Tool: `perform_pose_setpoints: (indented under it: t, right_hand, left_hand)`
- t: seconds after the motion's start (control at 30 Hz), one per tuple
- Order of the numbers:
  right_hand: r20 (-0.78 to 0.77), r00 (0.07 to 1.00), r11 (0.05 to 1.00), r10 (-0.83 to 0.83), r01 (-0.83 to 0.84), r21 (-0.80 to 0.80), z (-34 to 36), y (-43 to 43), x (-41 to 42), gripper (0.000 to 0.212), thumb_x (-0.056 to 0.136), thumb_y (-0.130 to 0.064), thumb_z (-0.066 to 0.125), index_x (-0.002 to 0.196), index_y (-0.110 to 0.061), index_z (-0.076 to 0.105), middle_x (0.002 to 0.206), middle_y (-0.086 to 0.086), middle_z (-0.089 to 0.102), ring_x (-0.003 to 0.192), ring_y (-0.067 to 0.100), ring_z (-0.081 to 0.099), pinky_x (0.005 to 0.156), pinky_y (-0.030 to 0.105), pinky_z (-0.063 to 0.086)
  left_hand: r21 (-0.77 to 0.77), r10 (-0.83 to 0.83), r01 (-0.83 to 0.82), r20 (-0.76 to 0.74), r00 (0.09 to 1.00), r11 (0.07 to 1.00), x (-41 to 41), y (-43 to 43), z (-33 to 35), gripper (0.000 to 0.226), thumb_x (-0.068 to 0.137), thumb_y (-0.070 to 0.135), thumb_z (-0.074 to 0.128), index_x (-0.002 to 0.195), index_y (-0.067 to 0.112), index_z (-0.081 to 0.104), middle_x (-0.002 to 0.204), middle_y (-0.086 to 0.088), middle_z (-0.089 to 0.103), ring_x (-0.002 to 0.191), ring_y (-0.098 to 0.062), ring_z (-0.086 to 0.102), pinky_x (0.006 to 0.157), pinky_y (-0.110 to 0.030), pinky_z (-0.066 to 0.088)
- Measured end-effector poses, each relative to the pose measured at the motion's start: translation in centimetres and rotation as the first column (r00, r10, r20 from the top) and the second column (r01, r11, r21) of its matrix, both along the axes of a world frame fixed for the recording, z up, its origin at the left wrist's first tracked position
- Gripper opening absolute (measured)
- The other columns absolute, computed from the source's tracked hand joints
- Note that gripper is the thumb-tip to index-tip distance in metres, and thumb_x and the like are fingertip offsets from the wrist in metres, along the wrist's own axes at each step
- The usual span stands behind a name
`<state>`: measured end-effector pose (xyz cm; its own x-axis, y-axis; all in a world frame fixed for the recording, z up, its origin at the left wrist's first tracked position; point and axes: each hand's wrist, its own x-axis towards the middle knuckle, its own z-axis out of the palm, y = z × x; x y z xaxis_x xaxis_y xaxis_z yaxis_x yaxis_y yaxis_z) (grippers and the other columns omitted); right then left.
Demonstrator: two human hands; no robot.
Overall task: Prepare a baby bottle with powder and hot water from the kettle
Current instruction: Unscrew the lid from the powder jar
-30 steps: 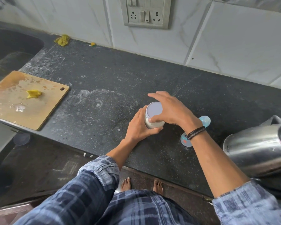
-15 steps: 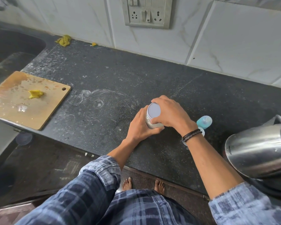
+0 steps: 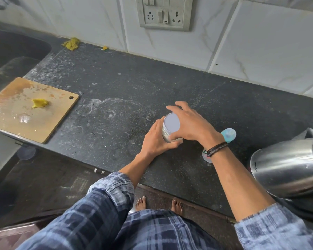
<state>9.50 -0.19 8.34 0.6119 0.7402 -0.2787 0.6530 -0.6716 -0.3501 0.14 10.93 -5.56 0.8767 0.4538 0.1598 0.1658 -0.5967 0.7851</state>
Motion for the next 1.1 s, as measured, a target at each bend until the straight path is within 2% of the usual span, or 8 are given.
perform_pose_setpoints:
  t: [0.1,0.27,0.37,0.47,0.63,0.83,1.0,1.1]
  right_hand:
    - [0.029,0.999,0.999,-0.04,0.04,0.008,-0.5,0.0,-0.3,0.1,0.078,-0.049,0.087,0.16,-0.029,0.034,0.159,0.0,0.034,0.138,0.029,0.046,0.105,0.047,0.045]
    - [0.018,1.0,0.999,-0.007,0.006,0.043,-0.6,-0.1,-0.4,0.087,0.081,-0.023,0.083,0.156,-0.033,0.04,0.155,-0.006,0.042,0.135,0.029,0.047,0.103,0.041,0.045]
    - [0.027,1.0,0.999,-0.002,0.001,0.033,-0.3,-0.1,-0.2,0.1,0.077,-0.032,0.088,0.16,-0.033,0.033,0.162,-0.006,0.031,0.14,0.029,0.042,0.105,0.046,0.046]
    - [0.068,0.998,1.0,-0.02,0.019,0.023,-0.7,0.0,-0.4,0.095,0.079,-0.045,0.086,0.158,-0.03,0.036,0.155,-0.003,0.039,0.137,0.026,0.046,0.1,0.047,0.048]
    - [0.083,0.996,0.994,-0.04,0.032,0.1,-0.6,0.0,-0.5,0.075,0.084,-0.031,0.081,0.151,-0.029,0.048,0.143,-0.003,0.05,0.129,0.026,0.052,0.095,0.041,0.048]
    - [0.003,0.993,0.963,-0.119,0.114,0.243,1.1,-0.8,0.3,0.074,0.079,-0.035,0.083,0.145,-0.033,0.05,0.137,-0.003,0.049,0.113,0.022,0.056,0.083,0.032,0.041]
    - [-0.048,0.975,0.881,-0.216,0.215,0.422,1.5,-3.5,-0.9,0.074,0.079,-0.037,0.086,0.144,-0.039,0.05,0.125,-0.014,0.039,0.102,0.001,0.045,0.072,0.015,0.038]
    - [-0.054,0.967,0.798,-0.251,0.238,0.554,0.4,-5.8,-3.3,0.069,0.076,-0.032,0.089,0.138,-0.031,0.058,0.127,-0.013,0.042,0.106,-0.007,0.045,0.081,0.002,0.04]
  left_hand:
    - [0.006,-0.012,0.012,-0.002,1.0,1.0,0.1,0.0,0.0,0.093,0.062,0.067,0.082,0.139,0.043,0.037,0.117,0.032,0.044,0.109,0.007,0.047,0.086,-0.023,0.044]
    - [0.008,-0.004,0.004,0.009,1.0,1.0,0.0,0.1,0.0,0.093,0.061,0.065,0.084,0.138,0.043,0.036,0.117,0.033,0.044,0.11,0.009,0.046,0.087,-0.021,0.042]
    - [0.018,-0.007,0.007,0.011,1.0,1.0,0.1,0.1,-0.2,0.093,0.062,0.066,0.083,0.139,0.041,0.037,0.119,0.032,0.045,0.111,0.007,0.047,0.088,-0.023,0.043]
    - [0.015,-0.006,0.006,0.01,1.0,1.0,0.1,0.1,-0.2,0.092,0.061,0.067,0.083,0.137,0.043,0.037,0.115,0.035,0.044,0.109,0.007,0.048,0.085,-0.02,0.042]
    - [0.003,-0.009,0.009,0.011,1.0,1.0,0.0,0.1,-0.1,0.095,0.061,0.066,0.084,0.139,0.047,0.033,0.115,0.038,0.043,0.11,0.01,0.045,0.085,-0.008,0.034]
    - [0.011,-0.026,0.026,0.006,1.0,1.0,-0.1,0.1,0.1,0.091,0.062,0.065,0.083,0.138,0.046,0.036,0.117,0.036,0.044,0.11,0.014,0.045,0.085,-0.01,0.036]
    - [-0.001,-0.038,0.038,0.028,0.999,0.999,0.0,0.2,0.3,0.089,0.063,0.063,0.084,0.138,0.05,0.038,0.124,0.029,0.049,0.116,0.006,0.051,0.092,-0.021,0.045]
    - [-0.007,-0.055,0.055,0.045,0.997,0.998,-0.1,0.4,0.1,0.09,0.065,0.064,0.084,0.14,0.049,0.038,0.126,0.027,0.05,0.118,0.006,0.05,0.093,-0.018,0.042]
